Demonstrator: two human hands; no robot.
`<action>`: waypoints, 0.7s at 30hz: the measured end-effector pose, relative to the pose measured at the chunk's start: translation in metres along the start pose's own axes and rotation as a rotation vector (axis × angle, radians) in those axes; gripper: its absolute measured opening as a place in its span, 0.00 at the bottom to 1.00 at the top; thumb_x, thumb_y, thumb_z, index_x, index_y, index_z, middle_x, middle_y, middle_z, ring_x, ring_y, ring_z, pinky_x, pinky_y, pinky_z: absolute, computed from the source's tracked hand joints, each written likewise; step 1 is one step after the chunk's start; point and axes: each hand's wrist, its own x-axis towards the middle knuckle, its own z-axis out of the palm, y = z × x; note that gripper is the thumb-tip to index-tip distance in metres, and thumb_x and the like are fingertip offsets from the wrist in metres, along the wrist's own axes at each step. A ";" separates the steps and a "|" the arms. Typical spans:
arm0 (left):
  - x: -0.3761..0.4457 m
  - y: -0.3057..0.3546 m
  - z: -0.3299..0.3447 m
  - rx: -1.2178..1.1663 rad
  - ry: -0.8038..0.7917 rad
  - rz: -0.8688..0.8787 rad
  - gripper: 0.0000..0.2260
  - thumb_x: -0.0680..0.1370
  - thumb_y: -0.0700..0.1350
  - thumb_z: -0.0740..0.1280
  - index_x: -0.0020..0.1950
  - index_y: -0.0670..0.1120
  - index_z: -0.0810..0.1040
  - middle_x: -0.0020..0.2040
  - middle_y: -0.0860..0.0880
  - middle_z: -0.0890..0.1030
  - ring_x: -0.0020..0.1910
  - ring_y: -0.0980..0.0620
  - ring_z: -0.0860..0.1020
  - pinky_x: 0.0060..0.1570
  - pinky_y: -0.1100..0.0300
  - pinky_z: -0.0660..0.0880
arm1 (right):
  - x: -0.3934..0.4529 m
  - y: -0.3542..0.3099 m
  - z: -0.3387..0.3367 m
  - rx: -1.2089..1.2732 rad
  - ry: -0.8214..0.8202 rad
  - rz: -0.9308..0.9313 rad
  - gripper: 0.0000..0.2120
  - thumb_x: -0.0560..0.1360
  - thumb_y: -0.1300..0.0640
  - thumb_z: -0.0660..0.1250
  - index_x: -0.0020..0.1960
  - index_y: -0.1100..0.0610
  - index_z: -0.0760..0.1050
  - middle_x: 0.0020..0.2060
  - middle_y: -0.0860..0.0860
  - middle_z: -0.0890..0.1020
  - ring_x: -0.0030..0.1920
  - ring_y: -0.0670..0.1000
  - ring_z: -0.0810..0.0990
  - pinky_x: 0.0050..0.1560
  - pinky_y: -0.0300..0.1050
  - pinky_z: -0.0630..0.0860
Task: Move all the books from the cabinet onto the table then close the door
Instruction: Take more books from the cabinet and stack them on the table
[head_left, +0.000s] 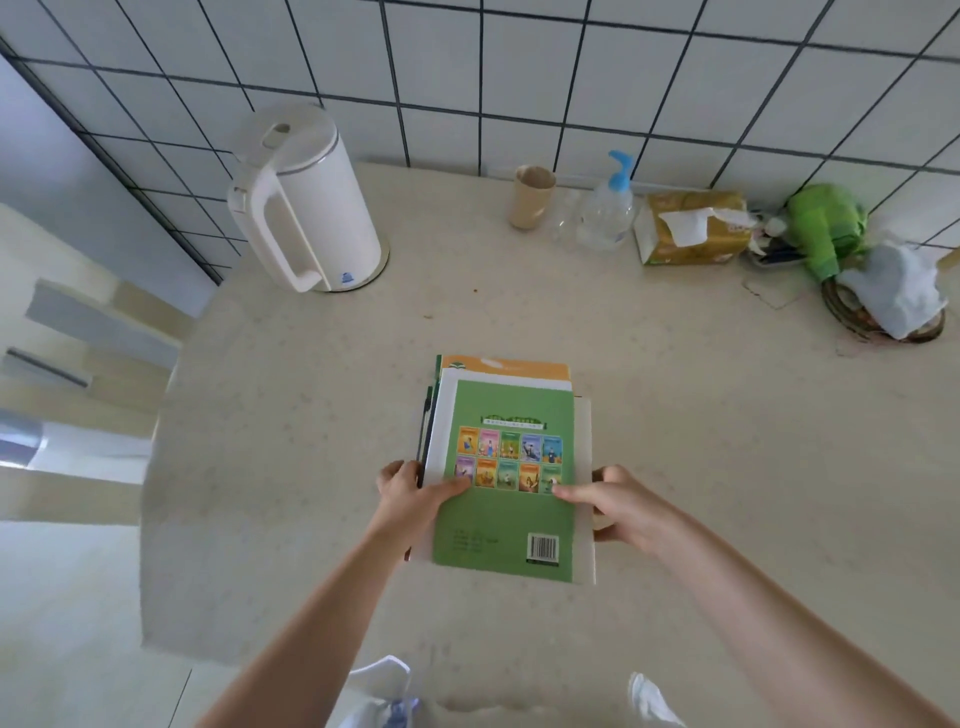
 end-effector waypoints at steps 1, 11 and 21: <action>0.003 0.002 -0.001 -0.026 -0.002 -0.020 0.21 0.62 0.57 0.77 0.48 0.50 0.75 0.61 0.49 0.68 0.57 0.45 0.77 0.59 0.44 0.76 | 0.001 -0.001 0.000 0.032 -0.008 -0.004 0.24 0.68 0.56 0.76 0.58 0.59 0.68 0.53 0.55 0.81 0.52 0.54 0.82 0.51 0.56 0.80; -0.002 0.006 -0.003 -0.235 0.023 -0.085 0.24 0.63 0.48 0.79 0.54 0.44 0.76 0.50 0.44 0.84 0.44 0.44 0.84 0.43 0.49 0.82 | -0.001 -0.014 0.008 0.186 -0.130 -0.006 0.21 0.72 0.62 0.72 0.60 0.60 0.67 0.56 0.55 0.81 0.54 0.55 0.81 0.56 0.59 0.78; 0.001 0.011 -0.011 -0.279 -0.003 -0.090 0.21 0.69 0.44 0.77 0.57 0.44 0.73 0.52 0.45 0.83 0.45 0.44 0.84 0.38 0.52 0.81 | -0.007 -0.023 0.011 0.111 -0.168 -0.060 0.08 0.76 0.60 0.69 0.51 0.54 0.70 0.50 0.51 0.82 0.50 0.52 0.81 0.54 0.60 0.78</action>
